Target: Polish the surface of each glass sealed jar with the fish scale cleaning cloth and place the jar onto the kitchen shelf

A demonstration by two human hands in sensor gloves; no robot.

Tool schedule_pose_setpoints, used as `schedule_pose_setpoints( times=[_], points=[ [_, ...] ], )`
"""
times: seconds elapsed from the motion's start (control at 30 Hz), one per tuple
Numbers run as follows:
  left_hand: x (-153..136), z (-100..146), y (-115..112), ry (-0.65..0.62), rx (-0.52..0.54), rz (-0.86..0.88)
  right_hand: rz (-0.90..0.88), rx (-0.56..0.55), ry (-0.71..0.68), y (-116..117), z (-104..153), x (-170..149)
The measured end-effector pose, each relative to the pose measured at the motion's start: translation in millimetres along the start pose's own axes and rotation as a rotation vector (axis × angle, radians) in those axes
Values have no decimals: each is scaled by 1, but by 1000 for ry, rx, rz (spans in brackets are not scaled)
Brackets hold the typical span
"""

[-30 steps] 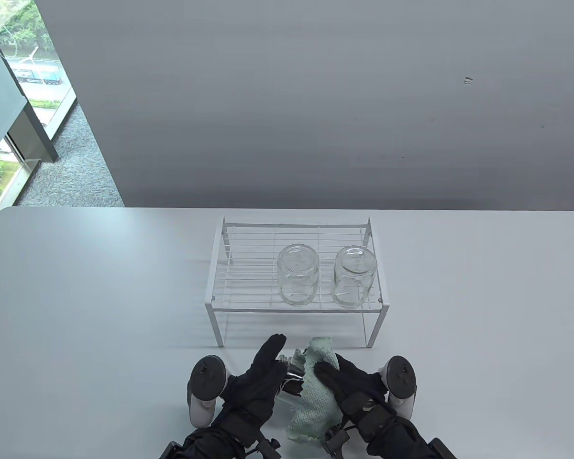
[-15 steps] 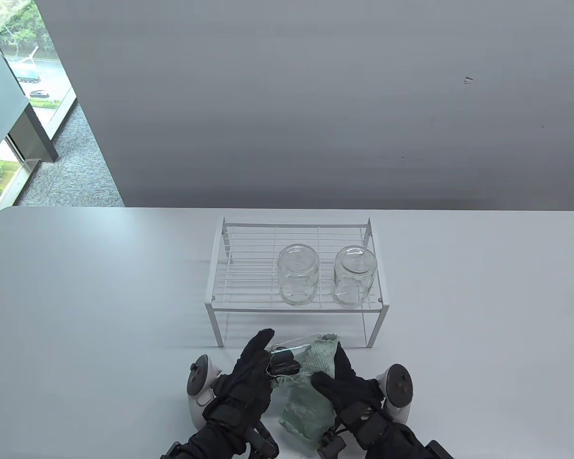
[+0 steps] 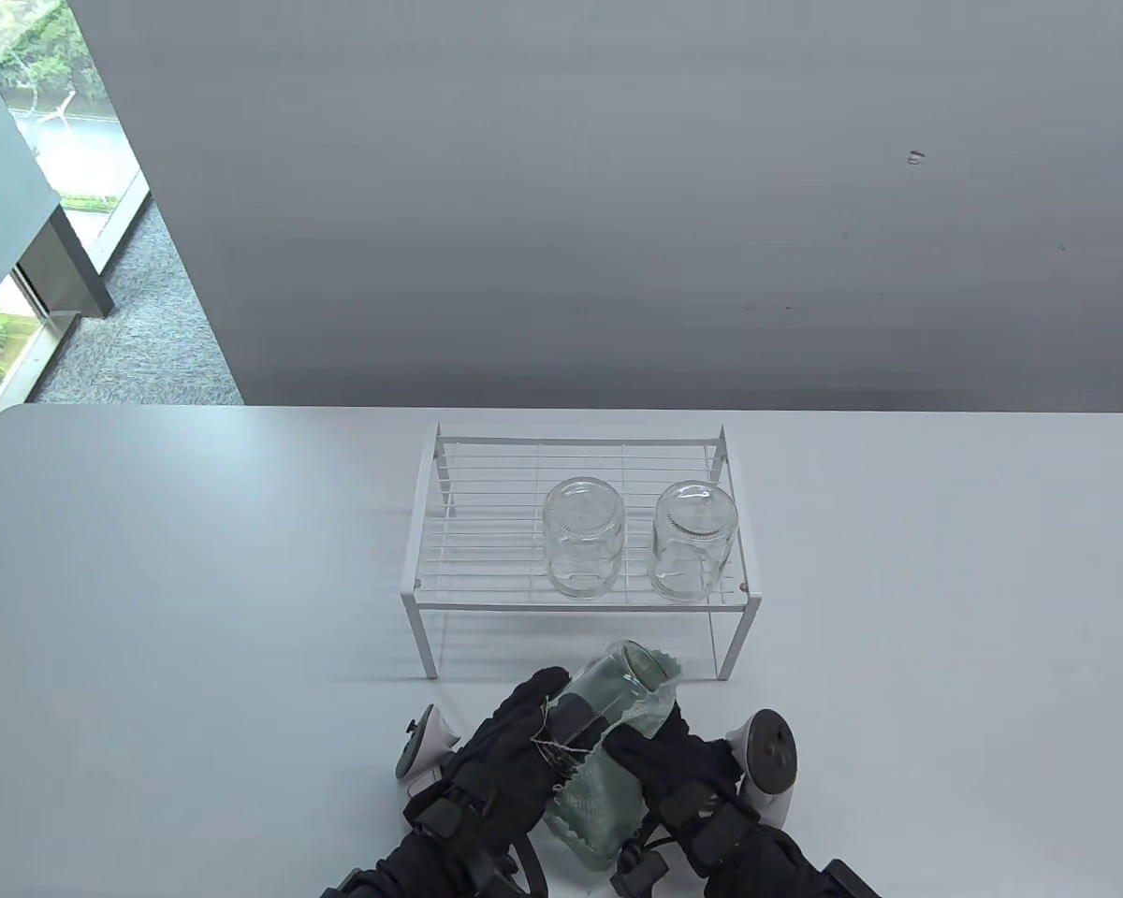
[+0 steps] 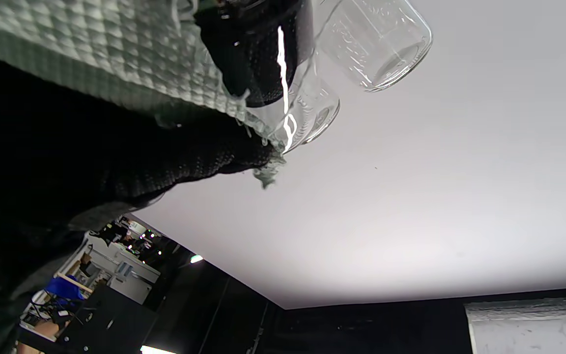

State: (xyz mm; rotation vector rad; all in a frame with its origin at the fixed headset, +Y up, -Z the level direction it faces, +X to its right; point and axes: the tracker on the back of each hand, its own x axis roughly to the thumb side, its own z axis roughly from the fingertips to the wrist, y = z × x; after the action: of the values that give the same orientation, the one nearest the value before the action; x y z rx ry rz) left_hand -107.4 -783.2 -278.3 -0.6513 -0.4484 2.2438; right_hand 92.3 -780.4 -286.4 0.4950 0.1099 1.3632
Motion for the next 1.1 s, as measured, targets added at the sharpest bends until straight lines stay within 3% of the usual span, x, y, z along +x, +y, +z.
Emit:
schedule_pose_setpoints(
  times=[0.2, 0.33, 0.5, 0.7, 0.87, 1.0, 1.1],
  points=[
    [-5, 0, 0, 52, 10, 2, 37, -62, -28, -1, 1, 0],
    [-4, -3, 0, 87, -18, -164, 36, -157, -34, -11, 3, 2],
    [2, -4, -1, 137, -7, -310, 72, -179, -39, -17, 6, 3],
    [18, -3, -4, 122, 80, -766, 85, -211, -35, -21, 7, 5],
    [30, -3, -9, 133, 59, -1069, 149, -129, -66, -19, 5, 11],
    [34, -1, -8, 80, 59, -1098, 127, -105, -46, -16, 5, 12],
    [33, -2, -5, 110, 25, -988, 137, -68, -37, -15, 5, 12]
  ],
)
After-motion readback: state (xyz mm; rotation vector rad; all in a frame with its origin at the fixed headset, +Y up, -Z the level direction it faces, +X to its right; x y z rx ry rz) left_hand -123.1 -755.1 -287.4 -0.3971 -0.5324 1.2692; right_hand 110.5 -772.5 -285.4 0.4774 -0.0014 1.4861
